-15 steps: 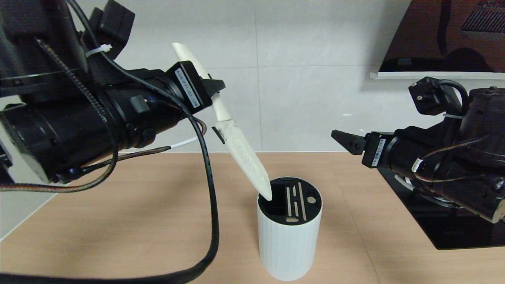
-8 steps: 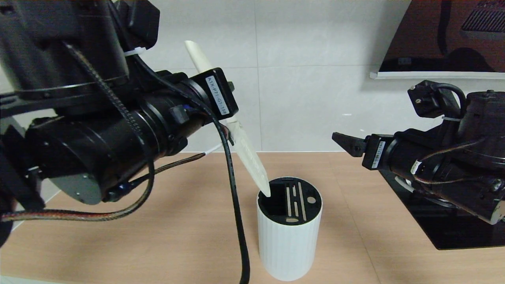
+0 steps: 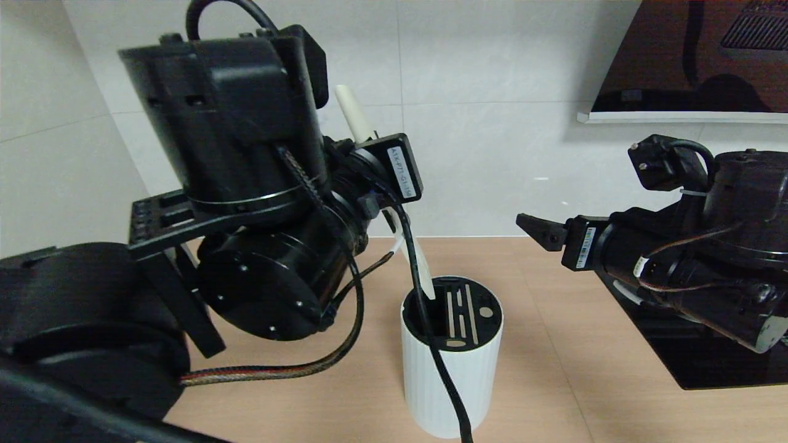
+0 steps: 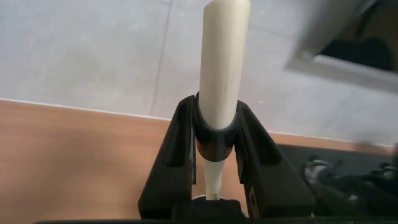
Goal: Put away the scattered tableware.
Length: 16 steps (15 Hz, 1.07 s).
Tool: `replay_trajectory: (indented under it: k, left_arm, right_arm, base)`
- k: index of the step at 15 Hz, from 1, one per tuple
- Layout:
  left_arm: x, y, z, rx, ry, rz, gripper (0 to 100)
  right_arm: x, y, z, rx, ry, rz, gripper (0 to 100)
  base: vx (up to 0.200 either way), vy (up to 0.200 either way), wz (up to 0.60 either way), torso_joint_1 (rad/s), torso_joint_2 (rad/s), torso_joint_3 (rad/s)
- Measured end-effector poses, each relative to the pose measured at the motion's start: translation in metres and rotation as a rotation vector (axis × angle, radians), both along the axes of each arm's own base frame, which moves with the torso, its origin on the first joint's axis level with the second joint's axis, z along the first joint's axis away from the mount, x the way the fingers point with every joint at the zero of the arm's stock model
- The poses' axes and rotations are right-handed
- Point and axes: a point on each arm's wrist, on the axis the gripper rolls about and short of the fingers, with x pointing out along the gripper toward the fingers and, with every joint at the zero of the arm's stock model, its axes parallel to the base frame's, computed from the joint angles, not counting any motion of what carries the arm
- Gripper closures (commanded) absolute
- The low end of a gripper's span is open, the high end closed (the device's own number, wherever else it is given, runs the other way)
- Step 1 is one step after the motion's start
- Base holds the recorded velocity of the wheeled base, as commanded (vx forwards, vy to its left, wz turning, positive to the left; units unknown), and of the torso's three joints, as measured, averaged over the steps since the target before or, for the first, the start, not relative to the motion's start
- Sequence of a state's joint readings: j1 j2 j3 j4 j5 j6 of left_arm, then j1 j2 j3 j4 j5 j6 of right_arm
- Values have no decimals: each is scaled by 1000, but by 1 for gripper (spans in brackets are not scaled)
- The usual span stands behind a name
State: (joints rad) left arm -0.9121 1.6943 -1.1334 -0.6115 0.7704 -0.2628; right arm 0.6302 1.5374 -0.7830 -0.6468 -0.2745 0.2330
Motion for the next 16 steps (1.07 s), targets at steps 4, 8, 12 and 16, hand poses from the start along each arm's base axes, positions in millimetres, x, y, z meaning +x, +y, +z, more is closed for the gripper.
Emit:
replay_trajectory:
  k: [4,8,12,16]
  left_arm:
    - [1,-12,-13,33,24,-17,100]
    - [4,-17,-23,57,42,-20,100]
    - [6,-21,-31,77,57,-21,100]
    - [8,-27,-43,105,80,-30,100]
  right_arm:
    - [1,0,-2,-4,5,-1,0]
    - [2,1,-3,-6,8,-2,0]
    - [2,1,-3,-7,9,-2,0]
    - [2,1,-4,-8,11,-1,0]
  base:
    - [0,0,0,0,0,0]
    - [0,0,0,0,0,0]
    - [0,0,0,0,0,0]
    - [0,0,0,0,0,0]
